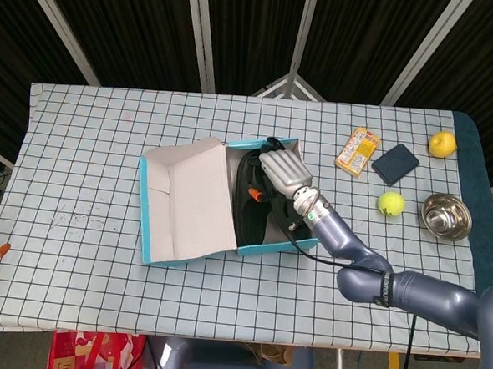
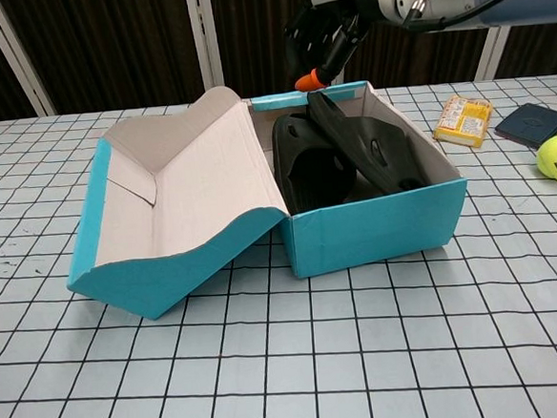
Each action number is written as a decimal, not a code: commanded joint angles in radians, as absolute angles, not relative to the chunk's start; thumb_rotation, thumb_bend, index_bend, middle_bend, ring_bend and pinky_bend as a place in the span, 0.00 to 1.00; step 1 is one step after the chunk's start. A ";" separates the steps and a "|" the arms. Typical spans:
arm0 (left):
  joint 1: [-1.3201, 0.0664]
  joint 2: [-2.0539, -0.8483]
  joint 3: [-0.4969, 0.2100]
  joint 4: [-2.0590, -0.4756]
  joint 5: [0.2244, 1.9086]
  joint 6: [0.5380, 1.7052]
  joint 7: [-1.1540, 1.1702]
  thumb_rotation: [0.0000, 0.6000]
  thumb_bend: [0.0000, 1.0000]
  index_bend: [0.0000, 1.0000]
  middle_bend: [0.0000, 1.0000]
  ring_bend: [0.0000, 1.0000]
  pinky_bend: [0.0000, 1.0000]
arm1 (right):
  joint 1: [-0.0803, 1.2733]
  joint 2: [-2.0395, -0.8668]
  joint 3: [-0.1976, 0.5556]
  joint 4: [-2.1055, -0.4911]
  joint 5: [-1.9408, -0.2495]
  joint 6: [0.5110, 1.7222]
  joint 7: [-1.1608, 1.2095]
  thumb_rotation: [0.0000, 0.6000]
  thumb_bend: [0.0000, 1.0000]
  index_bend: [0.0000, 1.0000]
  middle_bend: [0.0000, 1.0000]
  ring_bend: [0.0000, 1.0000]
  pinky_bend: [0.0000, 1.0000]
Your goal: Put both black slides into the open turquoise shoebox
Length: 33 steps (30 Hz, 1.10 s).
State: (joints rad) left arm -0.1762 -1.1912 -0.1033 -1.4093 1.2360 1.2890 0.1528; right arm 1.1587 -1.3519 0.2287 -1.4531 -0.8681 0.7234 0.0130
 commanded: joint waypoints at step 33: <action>-0.181 -1.200 -0.109 -1.396 1.209 1.276 0.180 1.00 0.28 0.11 0.00 0.00 0.09 | 1.158 -1.573 0.277 -1.048 -1.035 0.457 0.228 1.00 0.40 0.57 0.49 0.49 0.53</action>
